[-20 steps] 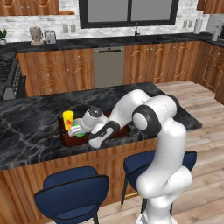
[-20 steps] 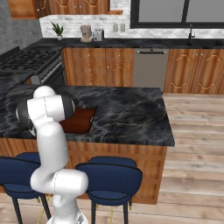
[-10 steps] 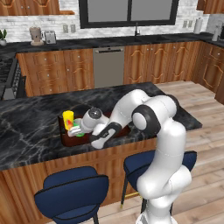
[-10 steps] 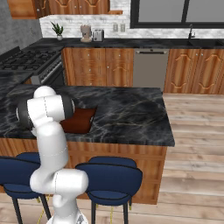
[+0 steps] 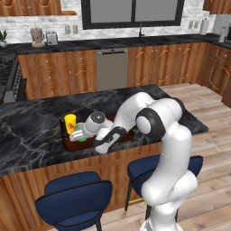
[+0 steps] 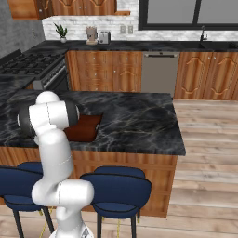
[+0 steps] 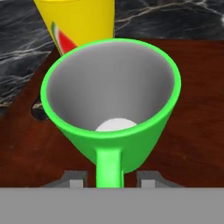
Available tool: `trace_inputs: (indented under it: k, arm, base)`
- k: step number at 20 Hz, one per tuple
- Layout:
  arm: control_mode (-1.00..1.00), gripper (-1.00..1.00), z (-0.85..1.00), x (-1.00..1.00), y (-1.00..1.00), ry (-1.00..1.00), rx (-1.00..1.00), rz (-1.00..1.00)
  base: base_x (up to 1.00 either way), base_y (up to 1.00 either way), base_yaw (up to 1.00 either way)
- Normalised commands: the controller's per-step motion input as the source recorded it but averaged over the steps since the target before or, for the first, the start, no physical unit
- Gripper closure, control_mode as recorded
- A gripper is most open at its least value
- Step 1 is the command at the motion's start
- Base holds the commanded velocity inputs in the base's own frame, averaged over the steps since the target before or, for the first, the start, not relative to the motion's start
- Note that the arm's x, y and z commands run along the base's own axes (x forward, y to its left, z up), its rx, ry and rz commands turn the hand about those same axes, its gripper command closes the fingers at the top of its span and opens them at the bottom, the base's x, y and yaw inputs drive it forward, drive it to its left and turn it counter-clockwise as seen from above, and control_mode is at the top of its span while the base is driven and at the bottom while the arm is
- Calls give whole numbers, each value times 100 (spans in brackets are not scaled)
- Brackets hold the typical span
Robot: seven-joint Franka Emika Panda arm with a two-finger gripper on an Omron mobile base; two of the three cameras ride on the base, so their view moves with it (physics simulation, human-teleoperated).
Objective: There is a tray on the dining counter. Grab the cup, mug, and pitcher and place them on the tray. The pitcher may be placed next to the tray if it cannot fit the tray.
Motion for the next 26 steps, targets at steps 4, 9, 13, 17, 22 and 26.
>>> trace_inputs:
  k: [4, 9, 13, 17, 22, 26]
  arm:
    - [-100, -100, 0, 0, 0, 0, 0, 0]
    - [-100, -100, 0, 0, 0, 0, 0, 0]
    - [-100, -100, 26, 3, -1, 1, 0, 0]
    - [-100, -100, 84, 0, -13, 0, 0, 0]
    - [-100, -100, 98, -16, -36, 0, 0, 0]
    - [-100, -100, 100, -48, -62, 0, 0, 0]
  base:
    - [0, 0, 0]
    - [0, 0, 0]
    - [0, 0, 0]
    - [0, 0, 0]
    - [0, 0, 0]
    - [0, 0, 0]
